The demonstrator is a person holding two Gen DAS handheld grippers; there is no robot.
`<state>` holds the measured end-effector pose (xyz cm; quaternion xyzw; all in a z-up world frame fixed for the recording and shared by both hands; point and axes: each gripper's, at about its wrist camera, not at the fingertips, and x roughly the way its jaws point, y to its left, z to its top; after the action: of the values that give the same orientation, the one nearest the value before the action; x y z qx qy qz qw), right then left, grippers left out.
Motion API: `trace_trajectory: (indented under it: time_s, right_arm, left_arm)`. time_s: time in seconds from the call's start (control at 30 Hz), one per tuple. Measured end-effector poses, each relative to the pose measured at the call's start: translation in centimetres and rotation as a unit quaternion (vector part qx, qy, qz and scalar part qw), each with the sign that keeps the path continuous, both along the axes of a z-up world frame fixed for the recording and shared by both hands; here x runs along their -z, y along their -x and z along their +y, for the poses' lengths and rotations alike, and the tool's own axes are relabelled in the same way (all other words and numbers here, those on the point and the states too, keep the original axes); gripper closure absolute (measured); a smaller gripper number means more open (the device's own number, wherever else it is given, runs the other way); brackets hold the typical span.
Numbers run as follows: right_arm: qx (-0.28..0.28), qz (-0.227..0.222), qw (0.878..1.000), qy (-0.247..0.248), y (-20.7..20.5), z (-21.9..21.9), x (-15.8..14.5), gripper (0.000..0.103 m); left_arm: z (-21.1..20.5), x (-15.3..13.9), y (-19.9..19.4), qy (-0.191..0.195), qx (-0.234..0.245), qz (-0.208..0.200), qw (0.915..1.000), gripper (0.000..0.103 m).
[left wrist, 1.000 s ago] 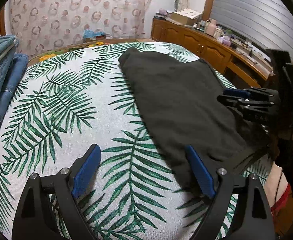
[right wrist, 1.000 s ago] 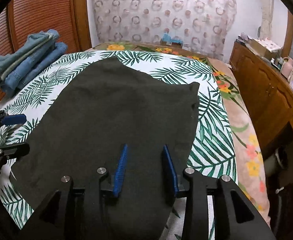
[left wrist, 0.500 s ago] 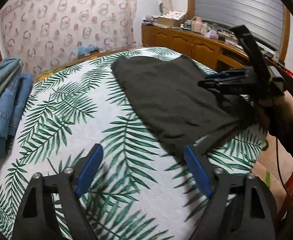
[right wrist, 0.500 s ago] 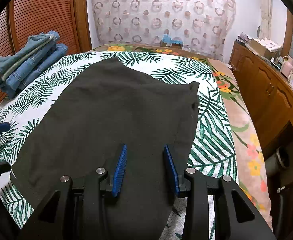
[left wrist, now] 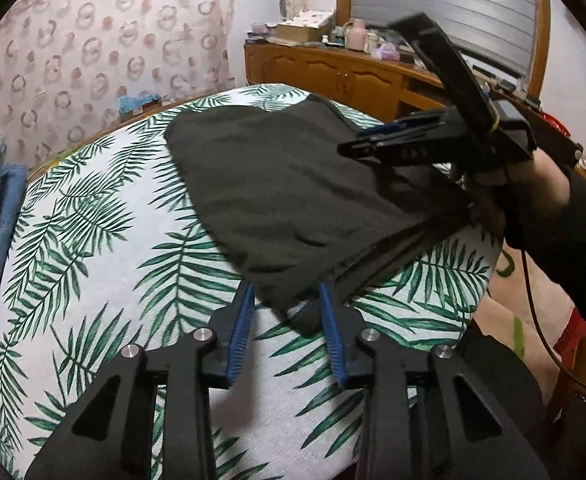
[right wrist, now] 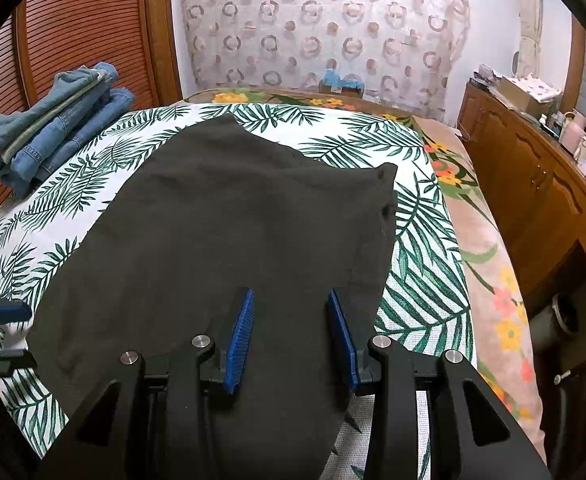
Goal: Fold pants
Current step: 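Grasp the black garment's folded end with the left gripper, then grasp the same garment end with the right gripper beside the left gripper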
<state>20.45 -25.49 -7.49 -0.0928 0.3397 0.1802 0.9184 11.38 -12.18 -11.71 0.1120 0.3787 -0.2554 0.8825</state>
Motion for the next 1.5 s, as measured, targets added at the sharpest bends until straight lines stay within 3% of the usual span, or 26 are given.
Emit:
trace_trajectory:
  time_s: [0.23,0.43,0.67,1.0,1.07,1.13,1.27,1.33,1.5]
  right_arm:
    - [0.000,0.000,1.000,0.000,0.0,0.0,0.0,0.063]
    - [-0.001,0.000,1.000,-0.001,0.0,-0.1,0.0,0.063]
    - [-0.001,0.001,1.000,-0.002,0.0,-0.1,0.0,0.063]
    - [-0.002,0.001,1.000,-0.002,-0.1,-0.2,0.0,0.063]
    - [-0.002,0.001,1.000,-0.002,-0.1,-0.2,0.0,0.063]
    - [-0.001,0.001,1.000,-0.002,-0.1,-0.2,0.0,0.063]
    - [-0.001,0.001,1.000,-0.004,-0.1,-0.3,0.0,0.063]
    - [-0.001,0.001,1.000,-0.004,-0.2,-0.3,0.0,0.063]
    - [0.000,0.001,1.000,-0.004,-0.1,-0.5,0.1,0.063]
  left_arm:
    - [-0.5,-0.1,-0.7,-0.002,-0.008,-0.006,1.0000,0.068]
    - [-0.6,-0.5,-0.3,0.009,-0.005,-0.018,0.9998,0.095]
    - [-0.3,-2.9,1.9,0.029,0.008,-0.036,0.9989,0.097]
    - [-0.5,-1.3,2.7,0.010,-0.004,-0.008,0.9999,0.097]
    - [-0.4,-1.3,2.9,0.007,-0.008,-0.011,0.9999,0.096]
    - [-0.3,-1.4,3.1,-0.003,-0.015,-0.016,0.9998,0.079]
    - [0.3,-1.7,3.2,0.006,-0.019,-0.007,0.9998,0.068]
    - [0.6,-1.8,3.3,0.013,-0.018,-0.005,0.9997,0.056]
    - [0.7,-1.7,3.4,0.019,-0.012,0.000,0.9998,0.056]
